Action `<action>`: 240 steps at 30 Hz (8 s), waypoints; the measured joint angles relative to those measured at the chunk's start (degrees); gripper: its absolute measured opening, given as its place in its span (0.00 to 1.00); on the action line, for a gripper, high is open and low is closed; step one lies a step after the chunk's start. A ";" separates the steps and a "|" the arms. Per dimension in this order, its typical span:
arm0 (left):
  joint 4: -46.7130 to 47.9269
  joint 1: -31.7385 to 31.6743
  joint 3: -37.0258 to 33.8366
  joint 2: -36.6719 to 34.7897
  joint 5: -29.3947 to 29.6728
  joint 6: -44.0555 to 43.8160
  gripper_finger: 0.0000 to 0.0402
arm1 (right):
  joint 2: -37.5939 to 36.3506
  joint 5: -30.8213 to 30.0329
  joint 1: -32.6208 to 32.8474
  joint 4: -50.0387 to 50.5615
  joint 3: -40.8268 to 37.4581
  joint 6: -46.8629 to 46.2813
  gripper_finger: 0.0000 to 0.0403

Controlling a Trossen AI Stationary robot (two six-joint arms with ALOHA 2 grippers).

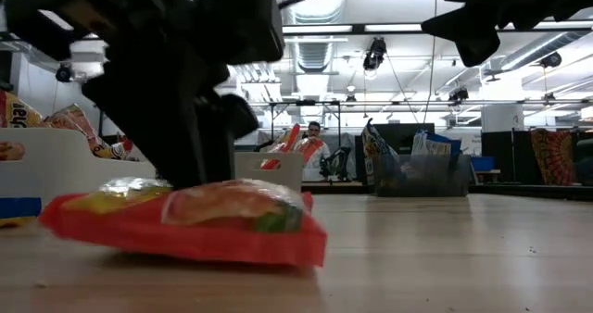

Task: Sort Maruchan noodles
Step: Put the orange noodle pack into the gray bin, then put the blue noodle pack into the black bin

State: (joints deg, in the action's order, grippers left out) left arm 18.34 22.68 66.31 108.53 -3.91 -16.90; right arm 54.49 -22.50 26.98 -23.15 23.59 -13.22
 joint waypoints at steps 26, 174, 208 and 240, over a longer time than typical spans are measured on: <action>-0.16 -11.05 -3.29 -6.62 19.55 13.20 0.61 | -0.13 0.00 -1.24 0.10 -0.15 7.57 0.53; -4.41 -19.32 6.42 -11.15 34.55 26.11 0.47 | -7.13 -2.98 -7.82 -19.17 -16.53 2.77 0.53; -16.11 -18.21 -4.86 -11.17 32.83 19.25 0.47 | -13.89 -3.04 -9.15 -22.35 -22.95 0.36 0.53; 39.19 -4.62 8.36 -7.56 -9.85 -35.00 0.47 | -13.83 -3.02 -10.54 -36.70 -17.83 25.94 0.53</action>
State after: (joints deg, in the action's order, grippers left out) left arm 57.53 18.06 74.68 100.97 -13.76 -51.90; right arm 40.66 -25.53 16.45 -59.85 5.76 12.72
